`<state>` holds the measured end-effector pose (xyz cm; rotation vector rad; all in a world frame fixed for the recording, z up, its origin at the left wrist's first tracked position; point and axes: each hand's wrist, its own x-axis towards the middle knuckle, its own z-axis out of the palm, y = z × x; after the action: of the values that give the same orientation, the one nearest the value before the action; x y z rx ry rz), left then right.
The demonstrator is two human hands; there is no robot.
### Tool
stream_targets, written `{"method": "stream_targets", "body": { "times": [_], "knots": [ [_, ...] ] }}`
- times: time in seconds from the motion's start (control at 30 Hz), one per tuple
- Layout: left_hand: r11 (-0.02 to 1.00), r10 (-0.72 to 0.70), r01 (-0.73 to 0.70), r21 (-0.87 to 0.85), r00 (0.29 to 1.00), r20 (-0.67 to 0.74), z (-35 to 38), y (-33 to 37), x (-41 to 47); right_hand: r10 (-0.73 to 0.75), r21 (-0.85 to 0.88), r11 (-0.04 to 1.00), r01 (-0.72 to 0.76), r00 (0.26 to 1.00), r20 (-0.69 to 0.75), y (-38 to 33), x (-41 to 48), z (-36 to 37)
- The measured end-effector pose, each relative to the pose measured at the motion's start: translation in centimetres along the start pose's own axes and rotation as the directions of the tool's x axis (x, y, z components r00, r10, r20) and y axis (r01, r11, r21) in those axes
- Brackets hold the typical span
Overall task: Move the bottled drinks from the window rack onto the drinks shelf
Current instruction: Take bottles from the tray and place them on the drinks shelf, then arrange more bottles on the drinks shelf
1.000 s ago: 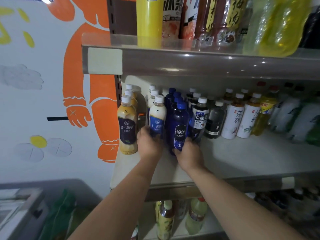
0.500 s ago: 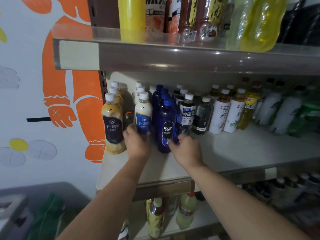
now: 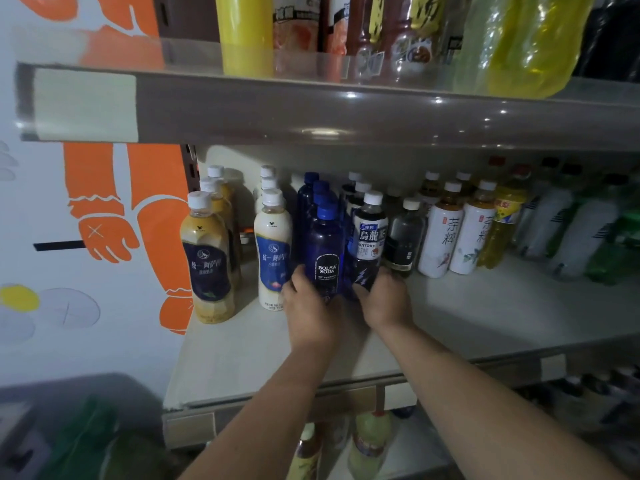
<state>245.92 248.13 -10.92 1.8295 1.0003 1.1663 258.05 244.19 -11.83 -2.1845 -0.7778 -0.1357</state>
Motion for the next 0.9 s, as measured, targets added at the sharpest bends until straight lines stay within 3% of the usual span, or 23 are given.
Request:
{"method": "stream_targets", "body": {
  "times": [0.4, 0.53, 0.67, 0.77, 0.9],
  "knots": [
    [1.000, -0.028, 0.028, -0.002, 0.998, 0.062, -0.9, 1.1, -1.2, 0.017, 0.052, 0.998, -0.018, 1.000, 0.023, -0.6, -0.8, -1.2],
    [0.995, 0.097, -0.097, -0.011, 0.995, 0.003, -1.6, 2.7, -3.2, -0.084, 0.124, 0.988, 0.092, 0.994, -0.068, -1.5, -3.2, -3.5],
    [0.975, 0.201, -0.192, -0.114, 0.977, 0.075, -1.0, 4.7, -6.5, -0.183, 0.195, 0.958, 0.211, 0.971, -0.153, -0.2, -6.2, -6.6],
    [0.951, 0.177, -0.119, -0.287, 0.966, 0.187, 0.3, 5.7, -10.4, -0.230, 0.203, 0.937, 0.283, 0.941, -0.250, 2.9, -8.9, -9.4],
    [0.874, 0.059, 0.120, -0.470, 0.936, 0.348, 3.1, 5.0, -17.9, -0.218, 0.084, 0.959, 0.270, 0.895, -0.390, 9.5, -14.7, -12.7]
  ]
}}
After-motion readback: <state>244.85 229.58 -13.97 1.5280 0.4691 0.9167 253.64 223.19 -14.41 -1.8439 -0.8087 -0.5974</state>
